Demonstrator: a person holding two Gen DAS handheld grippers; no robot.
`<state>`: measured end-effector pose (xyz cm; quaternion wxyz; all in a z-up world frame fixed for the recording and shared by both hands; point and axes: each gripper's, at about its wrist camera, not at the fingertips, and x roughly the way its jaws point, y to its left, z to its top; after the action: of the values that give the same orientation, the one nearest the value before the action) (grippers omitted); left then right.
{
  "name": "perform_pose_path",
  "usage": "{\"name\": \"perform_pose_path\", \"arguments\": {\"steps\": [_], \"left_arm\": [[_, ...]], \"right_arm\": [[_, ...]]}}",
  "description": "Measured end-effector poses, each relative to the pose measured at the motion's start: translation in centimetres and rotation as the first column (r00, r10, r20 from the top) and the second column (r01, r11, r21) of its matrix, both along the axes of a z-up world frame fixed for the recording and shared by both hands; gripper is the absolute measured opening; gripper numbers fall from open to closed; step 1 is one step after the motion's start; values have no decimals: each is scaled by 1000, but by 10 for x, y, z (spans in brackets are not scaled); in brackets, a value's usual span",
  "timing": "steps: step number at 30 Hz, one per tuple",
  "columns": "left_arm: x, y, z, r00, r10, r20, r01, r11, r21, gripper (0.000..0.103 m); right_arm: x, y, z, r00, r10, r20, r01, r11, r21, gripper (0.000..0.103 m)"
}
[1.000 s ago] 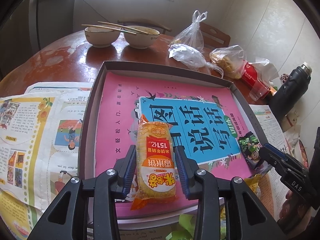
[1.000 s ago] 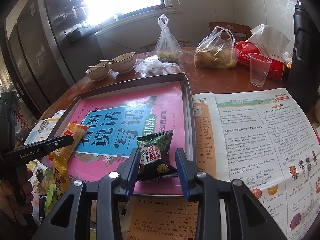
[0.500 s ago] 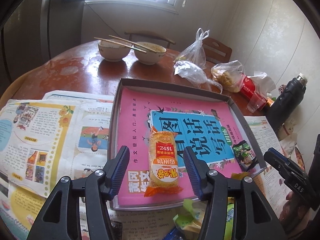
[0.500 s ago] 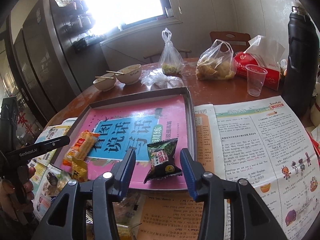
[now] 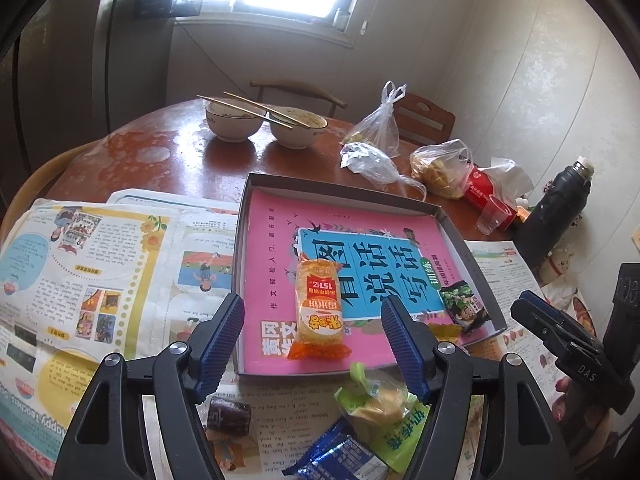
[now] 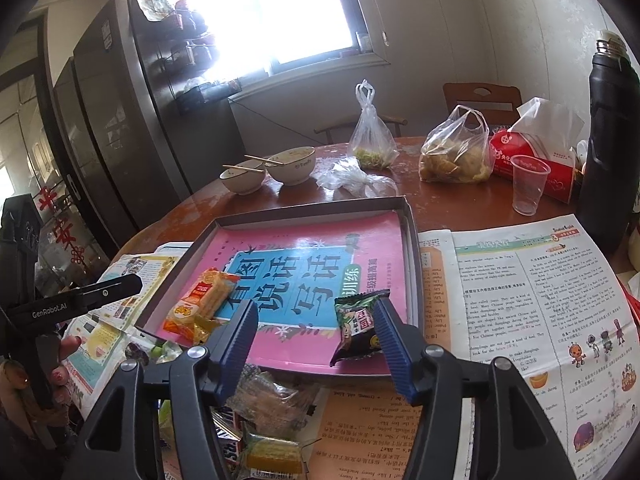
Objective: Organize snacks
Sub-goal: 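Lower both snacks into the tray and open both grippers, then withdraw both open grippers from the tray back toward the snack pile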
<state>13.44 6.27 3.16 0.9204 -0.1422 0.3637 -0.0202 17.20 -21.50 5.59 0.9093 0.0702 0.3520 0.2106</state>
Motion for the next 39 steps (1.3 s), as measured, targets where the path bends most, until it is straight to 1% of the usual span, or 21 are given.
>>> {"name": "perform_pose_path", "arguments": {"steps": [7,24,39], "left_arm": [[-8,2,5,1000,1,5,-1,1000,-13,74],[-27,2,12,1000,-24,19,24,999,-33,74],[-45,-7,1,997,-70,-21,70,998,5,74]], "right_arm": [[-7,4,6,1000,14,18,-14,1000,-3,65],[-22,8,12,999,42,31,-42,999,-15,66],[-38,9,8,998,64,15,-63,997,-32,68]]}}
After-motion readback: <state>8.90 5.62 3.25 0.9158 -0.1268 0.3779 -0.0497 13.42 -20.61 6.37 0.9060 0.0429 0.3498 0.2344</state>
